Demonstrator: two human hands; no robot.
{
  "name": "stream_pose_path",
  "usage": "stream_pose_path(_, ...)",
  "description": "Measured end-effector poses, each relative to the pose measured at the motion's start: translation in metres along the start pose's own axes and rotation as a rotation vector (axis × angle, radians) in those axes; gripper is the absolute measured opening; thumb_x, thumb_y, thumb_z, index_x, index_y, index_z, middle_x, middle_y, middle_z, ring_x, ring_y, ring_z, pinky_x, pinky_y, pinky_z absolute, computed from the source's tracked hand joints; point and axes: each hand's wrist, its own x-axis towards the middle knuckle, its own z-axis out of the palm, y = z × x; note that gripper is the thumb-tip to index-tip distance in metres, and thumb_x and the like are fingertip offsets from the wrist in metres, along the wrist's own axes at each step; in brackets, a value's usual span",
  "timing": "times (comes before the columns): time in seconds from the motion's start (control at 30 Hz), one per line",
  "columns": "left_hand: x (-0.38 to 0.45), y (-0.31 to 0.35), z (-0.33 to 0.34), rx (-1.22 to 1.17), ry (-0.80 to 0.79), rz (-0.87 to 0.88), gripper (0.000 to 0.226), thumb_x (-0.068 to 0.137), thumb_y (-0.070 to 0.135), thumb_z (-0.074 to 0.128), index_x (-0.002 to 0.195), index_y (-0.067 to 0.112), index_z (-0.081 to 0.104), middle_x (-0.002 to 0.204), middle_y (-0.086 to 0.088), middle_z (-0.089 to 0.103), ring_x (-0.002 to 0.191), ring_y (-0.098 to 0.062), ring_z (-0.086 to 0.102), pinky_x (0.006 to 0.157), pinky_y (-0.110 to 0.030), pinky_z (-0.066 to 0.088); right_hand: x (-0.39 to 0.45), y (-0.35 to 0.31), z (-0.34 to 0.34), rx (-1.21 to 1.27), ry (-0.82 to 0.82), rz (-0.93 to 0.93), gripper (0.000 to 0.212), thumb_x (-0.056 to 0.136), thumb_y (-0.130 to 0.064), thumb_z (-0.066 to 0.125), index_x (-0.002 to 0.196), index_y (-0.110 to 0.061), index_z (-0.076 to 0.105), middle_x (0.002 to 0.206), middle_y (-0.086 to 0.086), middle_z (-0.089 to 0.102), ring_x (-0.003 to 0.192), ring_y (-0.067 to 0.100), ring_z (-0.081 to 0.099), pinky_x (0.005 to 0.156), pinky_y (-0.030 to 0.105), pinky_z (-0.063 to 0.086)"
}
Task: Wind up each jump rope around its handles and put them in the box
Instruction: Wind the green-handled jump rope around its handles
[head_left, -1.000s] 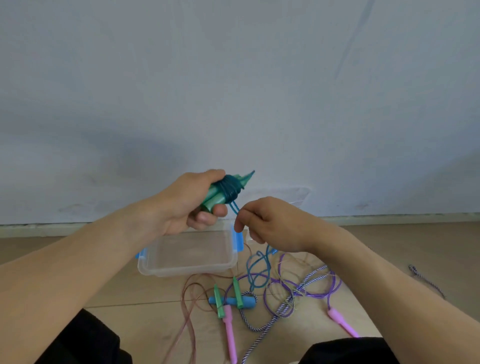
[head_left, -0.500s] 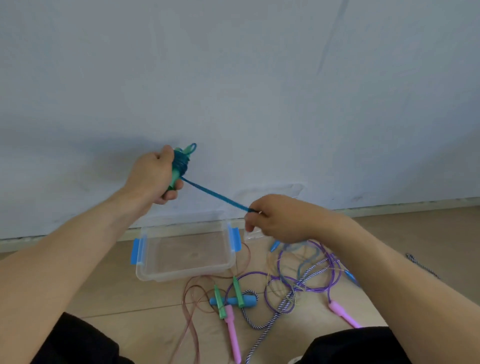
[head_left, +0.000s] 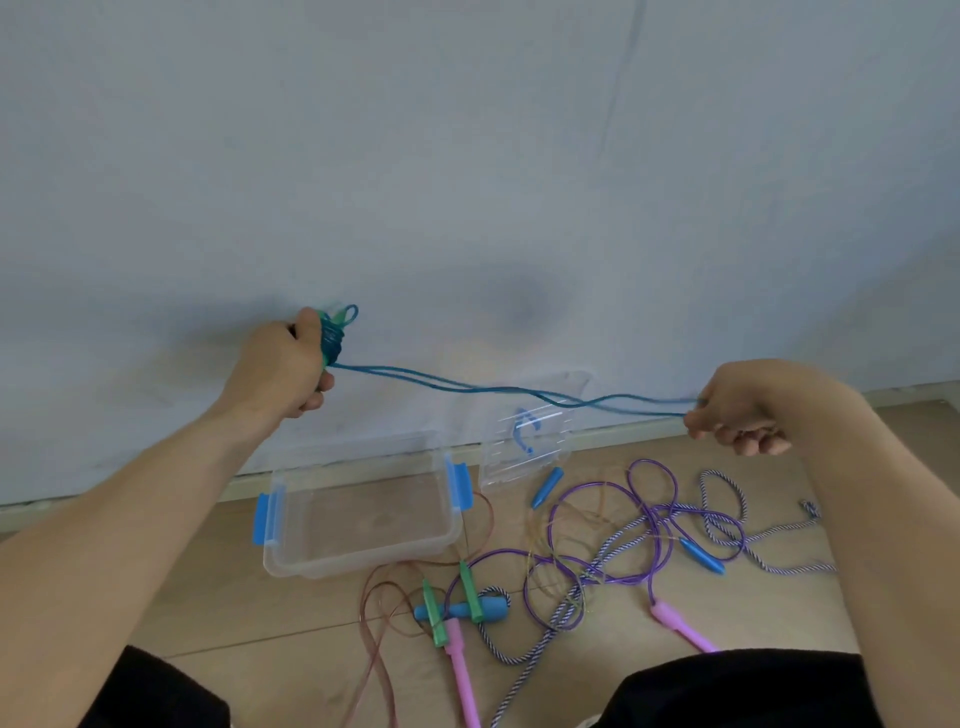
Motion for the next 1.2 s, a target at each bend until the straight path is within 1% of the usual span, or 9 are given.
stream_pose_path(0.07, -0.007, 0.002, 0.007, -0.013, -0.106, -0.06, 0.045, 0.104, 0.045, 0.033, 0.097, 0.008, 0.057, 0.065, -0.013, 0.061, 0.036, -0.018, 0.044, 0.037, -0.017, 0.03, 0.0, -0.007, 0.002, -0.227, 0.097, 0.014, 0.052, 0.087, -0.045, 0.068, 0.124, -0.01, 0.061, 0.105, 0.007, 0.071, 0.089, 0.025, 0.069, 0.082, 0.033, 0.053)
stream_pose_path(0.17, -0.027, 0.006, 0.022, -0.275, -0.415, -0.296, 0.038, 0.106, 0.042, 0.033, 0.104, 0.01, 0.051, 0.057, -0.01, 0.052, 0.033, -0.014, 0.035, 0.034, -0.012, 0.017, -0.022, -0.038, 0.02, -0.354, 0.089, -0.228, 0.085, 0.075, -0.063, 0.071, 0.144, -0.022, 0.043, 0.147, 0.0, 0.047, 0.132, 0.022, 0.049, 0.11, 0.037, 0.038)
stream_pose_path(0.3, -0.063, 0.013, 0.044, -0.425, -0.742, -0.457, 0.034, 0.106, 0.041, 0.034, 0.112, 0.011, 0.049, 0.057, -0.007, 0.046, 0.035, -0.012, 0.03, 0.033, -0.012, 0.013, -0.058, -0.093, 0.071, 0.256, -0.056, -0.722, 0.061, 0.081, -0.045, 0.075, 0.134, -0.025, 0.051, 0.128, -0.001, 0.06, 0.116, 0.009, 0.059, 0.106, 0.033, 0.044)
stream_pose_path(0.53, -0.069, 0.013, 0.041, -0.753, -0.814, -0.502, 0.034, 0.105, 0.04, 0.032, 0.103, 0.012, 0.05, 0.057, -0.002, 0.042, 0.033, -0.009, 0.031, 0.035, -0.018, 0.01, -0.058, -0.138, 0.109, 1.025, -0.29, -0.751, 0.039, 0.091, -0.008, 0.061, 0.129, -0.007, 0.052, 0.093, 0.01, 0.074, 0.085, 0.023, 0.071, 0.088, 0.028, 0.053)
stream_pose_path(0.67, -0.062, 0.017, 0.032, -0.568, -0.735, -0.344, 0.039, 0.105, 0.045, 0.032, 0.11, 0.011, 0.051, 0.058, -0.006, 0.048, 0.036, -0.013, 0.033, 0.035, -0.017, 0.014, -0.058, -0.14, 0.106, 0.775, -0.092, -0.824, 0.021, 0.099, -0.025, 0.053, 0.091, -0.014, 0.069, 0.057, -0.003, 0.053, 0.049, 0.01, 0.047, 0.06, 0.026, 0.048)
stream_pose_path(0.83, -0.044, 0.007, 0.028, 0.246, -0.387, 0.194, 0.046, 0.102, 0.05, 0.034, 0.095, 0.01, 0.056, 0.056, -0.007, 0.064, 0.045, -0.029, 0.056, 0.045, -0.034, 0.046, -0.061, -0.133, 0.097, 0.247, 0.238, -0.988, 0.025, 0.098, -0.03, 0.054, 0.095, -0.014, 0.073, 0.058, -0.01, 0.05, 0.049, 0.006, 0.043, 0.049, 0.016, 0.031)
stream_pose_path(1.0, -0.056, -0.008, 0.041, 0.564, -0.612, 0.184, 0.051, 0.102, 0.053, 0.028, 0.093, 0.012, 0.056, 0.064, -0.008, 0.068, 0.043, -0.021, 0.051, 0.048, -0.027, 0.044, -0.064, -0.129, 0.103, 0.018, 0.335, -1.151, 0.024, 0.098, -0.027, 0.053, 0.086, -0.018, 0.071, 0.057, -0.009, 0.049, 0.055, 0.009, 0.044, 0.059, 0.028, 0.033)
stream_pose_path(1.1, -0.067, -0.014, 0.05, 0.427, -0.833, 0.032, 0.062, 0.096, 0.065, 0.022, 0.095, 0.015, 0.058, 0.083, -0.018, 0.071, 0.051, -0.024, 0.049, 0.042, -0.021, 0.034, -0.064, -0.127, 0.101, 0.061, 0.334, -1.2, 0.016, 0.094, -0.026, 0.06, 0.097, -0.029, 0.075, 0.058, -0.02, 0.051, 0.057, -0.001, 0.049, 0.059, 0.015, 0.034)
stream_pose_path(1.2, -0.068, -0.007, 0.043, 0.281, -1.041, -0.114, 0.092, 0.088, 0.077, 0.003, 0.105, 0.007, 0.06, 0.057, -0.009, 0.055, 0.042, -0.017, 0.033, 0.044, -0.021, 0.021, -0.06, -0.121, 0.092, 0.247, 0.321, -1.12, 0.012, 0.082, -0.033, 0.077, 0.086, -0.022, 0.077, 0.064, -0.014, 0.065, 0.057, -0.001, 0.054, 0.057, 0.012, 0.037)
